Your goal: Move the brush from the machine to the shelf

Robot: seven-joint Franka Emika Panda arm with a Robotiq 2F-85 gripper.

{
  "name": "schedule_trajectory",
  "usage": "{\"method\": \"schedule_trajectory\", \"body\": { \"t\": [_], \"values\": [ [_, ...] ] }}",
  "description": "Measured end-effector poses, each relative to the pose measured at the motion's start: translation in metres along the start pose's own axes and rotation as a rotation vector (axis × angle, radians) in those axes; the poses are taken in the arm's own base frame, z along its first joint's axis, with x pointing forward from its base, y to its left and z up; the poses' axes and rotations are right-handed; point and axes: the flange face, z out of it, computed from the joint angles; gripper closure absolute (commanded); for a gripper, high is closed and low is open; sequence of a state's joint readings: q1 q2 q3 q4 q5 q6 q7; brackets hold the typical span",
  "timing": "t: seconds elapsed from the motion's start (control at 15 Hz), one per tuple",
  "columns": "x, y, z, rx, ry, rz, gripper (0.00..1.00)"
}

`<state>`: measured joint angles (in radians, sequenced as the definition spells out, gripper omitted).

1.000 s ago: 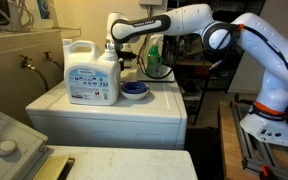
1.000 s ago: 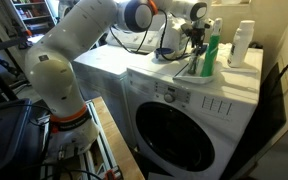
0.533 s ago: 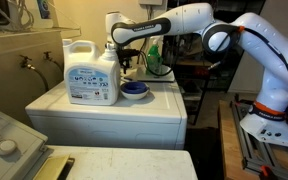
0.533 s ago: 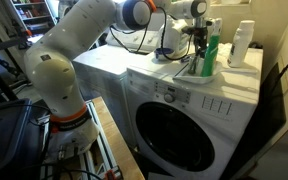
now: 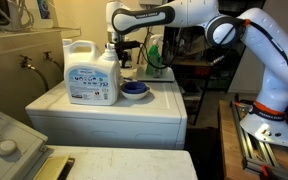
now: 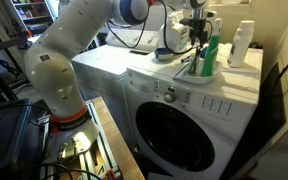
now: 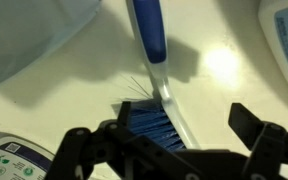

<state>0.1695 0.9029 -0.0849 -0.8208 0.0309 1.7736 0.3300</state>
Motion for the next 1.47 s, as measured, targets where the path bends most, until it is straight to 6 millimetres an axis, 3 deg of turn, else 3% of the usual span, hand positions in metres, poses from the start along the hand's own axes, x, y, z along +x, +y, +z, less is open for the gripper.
{"method": "schedule_trajectory", "body": {
  "t": [0.13, 0.2, 0.27, 0.53, 0.87, 0.93, 1.0, 1.27, 1.47],
  "values": [
    [-0.001, 0.006, 0.012, 0.006, -0.028, -0.072, 0.00],
    [-0.001, 0.009, 0.019, 0.011, -0.043, -0.106, 0.09],
    [-0.002, 0.010, 0.027, 0.017, -0.059, -0.134, 0.26],
    [-0.009, 0.013, 0.054, 0.021, -0.113, -0.206, 0.58],
    [-0.006, 0.004, 0.054, 0.048, -0.058, -0.216, 0.96],
    [-0.006, 0.003, 0.054, 0.049, -0.054, -0.217, 1.00],
    [-0.006, 0.003, 0.054, 0.049, -0.054, -0.217, 0.94],
    [-0.006, 0.003, 0.048, 0.050, -0.048, -0.212, 0.94],
    [-0.004, 0.004, 0.017, 0.066, -0.002, -0.197, 0.94]
  ]
}}
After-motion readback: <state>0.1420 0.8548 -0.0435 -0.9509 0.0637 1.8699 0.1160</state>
